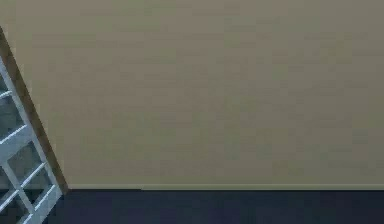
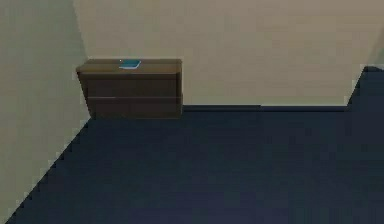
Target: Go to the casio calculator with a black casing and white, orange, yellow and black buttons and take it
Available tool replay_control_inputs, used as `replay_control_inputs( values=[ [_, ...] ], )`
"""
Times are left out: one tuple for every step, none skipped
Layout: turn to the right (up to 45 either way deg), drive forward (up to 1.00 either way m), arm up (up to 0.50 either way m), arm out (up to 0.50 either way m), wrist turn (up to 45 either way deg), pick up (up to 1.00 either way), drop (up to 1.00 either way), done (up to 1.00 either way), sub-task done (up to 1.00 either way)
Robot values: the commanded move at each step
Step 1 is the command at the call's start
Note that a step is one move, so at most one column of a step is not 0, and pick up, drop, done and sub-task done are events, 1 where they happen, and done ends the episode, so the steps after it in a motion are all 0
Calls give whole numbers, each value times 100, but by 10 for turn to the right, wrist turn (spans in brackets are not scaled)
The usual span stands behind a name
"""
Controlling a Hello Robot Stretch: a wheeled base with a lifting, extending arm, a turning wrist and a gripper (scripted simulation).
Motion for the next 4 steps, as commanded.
replay_control_inputs(
  values=[
    [0, 15, 0, 0, 0, 0, 0, 0, 0],
    [-450, 0, 0, 0, 0, 0, 0, 0, 0],
    [-420, 0, 0, 0, 0, 0, 0, 0, 0],
    [0, 50, 0, 0, 0, 0, 0, 0, 0]
  ],
)
